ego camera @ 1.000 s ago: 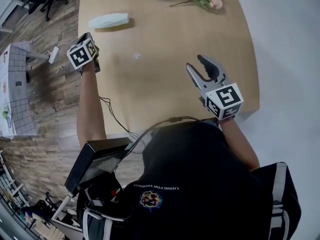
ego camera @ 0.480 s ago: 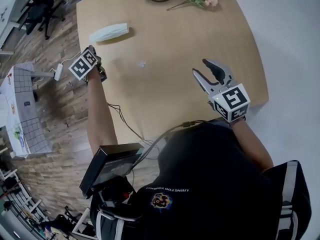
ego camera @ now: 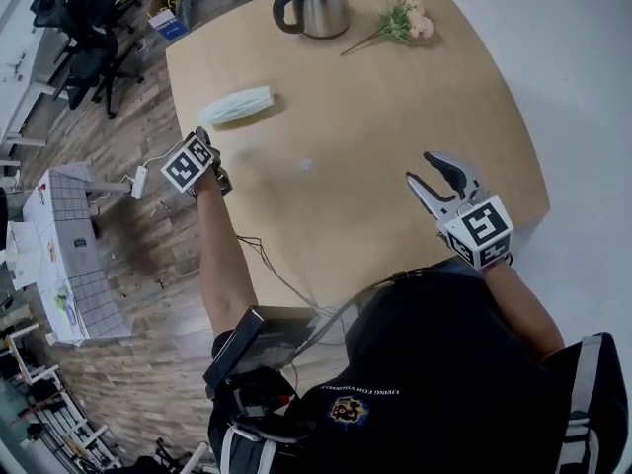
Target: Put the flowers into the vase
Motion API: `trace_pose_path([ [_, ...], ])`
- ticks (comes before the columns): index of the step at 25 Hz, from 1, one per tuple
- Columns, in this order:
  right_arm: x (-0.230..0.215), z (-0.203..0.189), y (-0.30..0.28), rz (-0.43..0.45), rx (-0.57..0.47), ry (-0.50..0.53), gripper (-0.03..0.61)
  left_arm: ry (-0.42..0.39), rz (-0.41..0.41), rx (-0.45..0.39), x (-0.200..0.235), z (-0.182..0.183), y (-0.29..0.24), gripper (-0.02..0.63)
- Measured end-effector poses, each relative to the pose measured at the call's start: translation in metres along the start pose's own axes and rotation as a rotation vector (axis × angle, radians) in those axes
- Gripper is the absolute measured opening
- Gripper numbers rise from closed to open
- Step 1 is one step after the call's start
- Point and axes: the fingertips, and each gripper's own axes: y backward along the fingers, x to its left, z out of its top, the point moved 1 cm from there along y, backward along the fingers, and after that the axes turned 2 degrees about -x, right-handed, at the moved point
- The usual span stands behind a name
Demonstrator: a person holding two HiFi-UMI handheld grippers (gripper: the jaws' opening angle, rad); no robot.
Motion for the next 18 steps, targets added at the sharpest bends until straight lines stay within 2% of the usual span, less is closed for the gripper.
trace_pose_path([
  [5, -0.003, -0.003, 0.003, -0.015, 0.013, -0.001, 0.163, -0.047, -0.001, 0.023, 0.008, 0.001, -0.009, 0.089],
  [18, 0.000, -0.007, -0.001, -0.017, 0.042, 0.007, 0.163, -0.066, -0.050, 0.074, 0.014, -0.003, -0.030, 0.093],
])
